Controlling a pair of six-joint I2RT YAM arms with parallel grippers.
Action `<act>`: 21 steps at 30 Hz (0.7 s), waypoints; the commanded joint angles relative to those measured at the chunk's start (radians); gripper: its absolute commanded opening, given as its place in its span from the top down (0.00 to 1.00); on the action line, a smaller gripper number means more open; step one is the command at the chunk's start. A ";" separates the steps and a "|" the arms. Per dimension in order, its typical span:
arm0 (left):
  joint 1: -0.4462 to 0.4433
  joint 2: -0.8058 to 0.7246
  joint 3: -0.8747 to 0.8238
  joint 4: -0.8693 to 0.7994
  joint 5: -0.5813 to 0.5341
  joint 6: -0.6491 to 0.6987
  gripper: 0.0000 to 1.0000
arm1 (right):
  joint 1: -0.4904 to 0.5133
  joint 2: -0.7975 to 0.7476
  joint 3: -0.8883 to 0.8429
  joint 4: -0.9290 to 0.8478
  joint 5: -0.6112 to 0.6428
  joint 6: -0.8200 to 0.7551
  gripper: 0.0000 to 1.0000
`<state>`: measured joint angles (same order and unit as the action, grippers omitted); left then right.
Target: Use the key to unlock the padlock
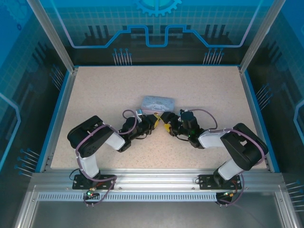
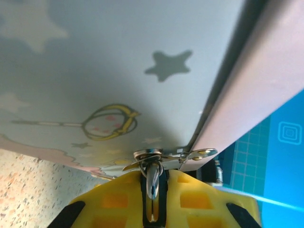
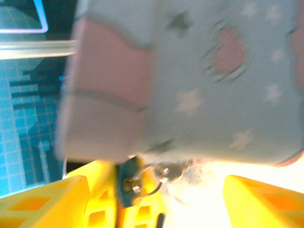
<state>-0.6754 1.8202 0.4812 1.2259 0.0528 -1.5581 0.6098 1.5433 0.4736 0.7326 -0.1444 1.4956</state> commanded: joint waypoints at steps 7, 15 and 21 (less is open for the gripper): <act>-0.018 -0.006 0.008 0.044 0.045 -0.001 1.00 | 0.008 -0.265 -0.009 -0.244 -0.025 -0.160 0.18; -0.018 0.015 0.020 0.058 0.051 -0.011 1.00 | -0.046 -0.433 0.059 -0.580 -0.027 -0.392 0.16; -0.012 0.001 0.004 0.052 0.054 -0.008 1.00 | -0.062 -0.440 0.234 -0.853 0.005 -0.708 0.17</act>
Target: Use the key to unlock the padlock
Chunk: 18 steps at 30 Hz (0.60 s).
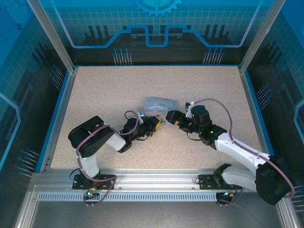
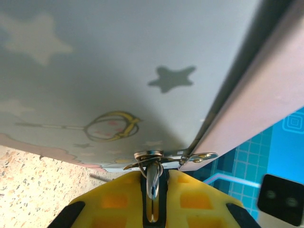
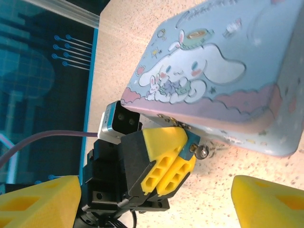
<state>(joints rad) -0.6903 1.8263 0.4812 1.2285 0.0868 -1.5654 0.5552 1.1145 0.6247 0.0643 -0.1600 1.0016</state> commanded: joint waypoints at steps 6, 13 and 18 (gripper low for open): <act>0.008 -0.016 -0.003 0.038 0.024 0.001 1.00 | 0.010 0.038 0.247 -0.371 0.102 -0.482 0.21; 0.008 -0.028 0.015 0.005 0.028 0.007 1.00 | 0.026 0.045 0.294 -0.417 0.166 -0.639 0.27; 0.008 -0.037 0.029 -0.026 0.036 0.009 1.00 | 0.050 0.073 0.313 -0.423 0.154 -0.763 0.40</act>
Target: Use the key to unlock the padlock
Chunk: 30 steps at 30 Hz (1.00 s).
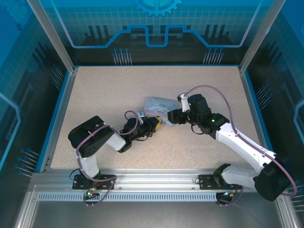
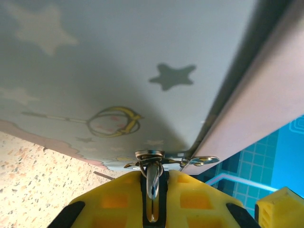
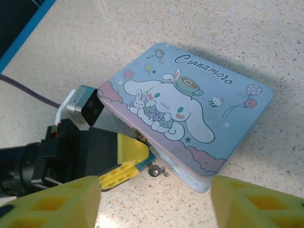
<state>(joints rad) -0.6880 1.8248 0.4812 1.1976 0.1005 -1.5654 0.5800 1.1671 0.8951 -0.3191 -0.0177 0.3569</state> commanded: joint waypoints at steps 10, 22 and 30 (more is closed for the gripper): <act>0.008 -0.055 0.055 -0.049 0.040 -0.015 1.00 | 0.117 0.123 0.072 -0.091 0.095 -0.262 0.63; 0.020 -0.152 0.086 -0.242 0.077 -0.001 1.00 | 0.129 0.206 0.051 -0.053 0.029 -0.353 0.63; 0.022 -0.159 0.100 -0.267 0.088 0.003 1.00 | 0.143 0.236 0.056 -0.060 0.031 -0.375 0.70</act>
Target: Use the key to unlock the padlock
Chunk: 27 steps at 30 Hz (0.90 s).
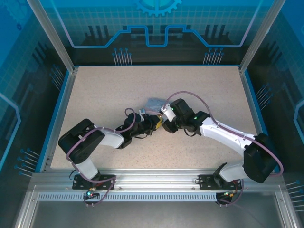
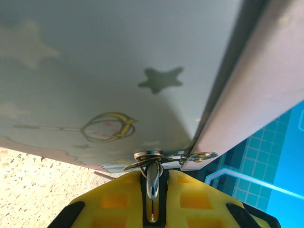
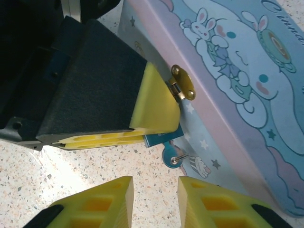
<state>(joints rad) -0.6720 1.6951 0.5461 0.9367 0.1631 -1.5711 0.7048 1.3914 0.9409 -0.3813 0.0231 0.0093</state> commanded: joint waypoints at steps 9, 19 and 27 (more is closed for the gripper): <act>0.005 -0.030 0.051 -0.018 0.033 0.013 1.00 | 0.034 0.047 0.009 -0.003 0.033 -0.054 0.68; 0.009 -0.026 0.055 -0.021 0.041 0.014 1.00 | 0.037 0.075 0.009 0.022 0.110 -0.056 0.71; 0.008 -0.022 0.055 -0.018 0.044 0.013 1.00 | 0.037 0.095 0.024 0.047 0.124 -0.048 0.74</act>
<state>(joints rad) -0.6693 1.6951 0.5701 0.9085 0.1791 -1.5692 0.7322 1.4666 0.9409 -0.3637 0.1333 -0.0349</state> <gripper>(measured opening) 0.129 0.262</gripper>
